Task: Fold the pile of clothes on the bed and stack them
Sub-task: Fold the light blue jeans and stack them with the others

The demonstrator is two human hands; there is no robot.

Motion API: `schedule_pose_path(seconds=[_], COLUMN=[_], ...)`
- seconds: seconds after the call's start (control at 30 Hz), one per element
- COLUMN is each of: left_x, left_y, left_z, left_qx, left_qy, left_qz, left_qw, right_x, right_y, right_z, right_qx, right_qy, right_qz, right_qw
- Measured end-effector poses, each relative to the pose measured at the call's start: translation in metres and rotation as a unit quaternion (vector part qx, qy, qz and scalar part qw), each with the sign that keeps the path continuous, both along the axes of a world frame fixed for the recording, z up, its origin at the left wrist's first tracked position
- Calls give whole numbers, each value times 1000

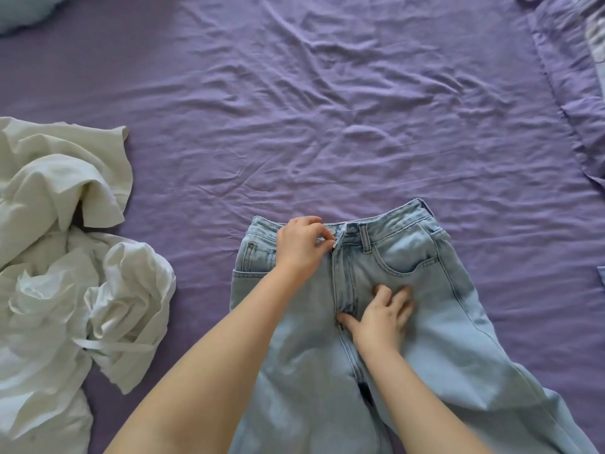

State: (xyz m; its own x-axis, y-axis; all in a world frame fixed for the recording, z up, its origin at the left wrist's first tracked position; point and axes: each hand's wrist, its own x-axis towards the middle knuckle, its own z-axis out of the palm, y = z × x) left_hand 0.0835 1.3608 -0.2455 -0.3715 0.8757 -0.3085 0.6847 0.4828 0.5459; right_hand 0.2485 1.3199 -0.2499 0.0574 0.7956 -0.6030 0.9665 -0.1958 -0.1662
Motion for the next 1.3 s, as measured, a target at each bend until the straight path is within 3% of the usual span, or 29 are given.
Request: schedule_pose_path(seconds=[0.23,0.33,0.43,0.53,0.63,0.73,0.8,0.93,1.13,1.3], left_x=[-10,-12,-13,-16,-20,-21,-18,-7,18,42], left_y=[6,6,6,8,5,-1,-5,-12,-21,-43], left_z=[8,12,15,18,25,36,47,73,131,191], left_qx=[-62,-77,-76,-92,-90,-64,-60,-49,-6,12], left_qy=[90,128,132,124,23,-120,-198,-287,-367,-361], left_qz=[-69,-78,-75,-120,-96,-9,42,110,175,140], left_qw=[992,986,985,981,991,991,978,950,913,922], right_x=[-4,5,3,-22,-38,-31,-23,-11,4,30], right_y=[9,31,65,100,118,118,110,96,90,74], right_z=[15,31,43,45,39,44,54,82,146,199], right_qx=[-37,4,169,165,110,162,208,237,184,181], right_qy=[-52,-59,54,156,117,78,130,253,396,417], right_qz=[34,120,191,283,364,338,308,336,324,296], right_qw=[997,991,966,932,917,924,919,876,839,840])
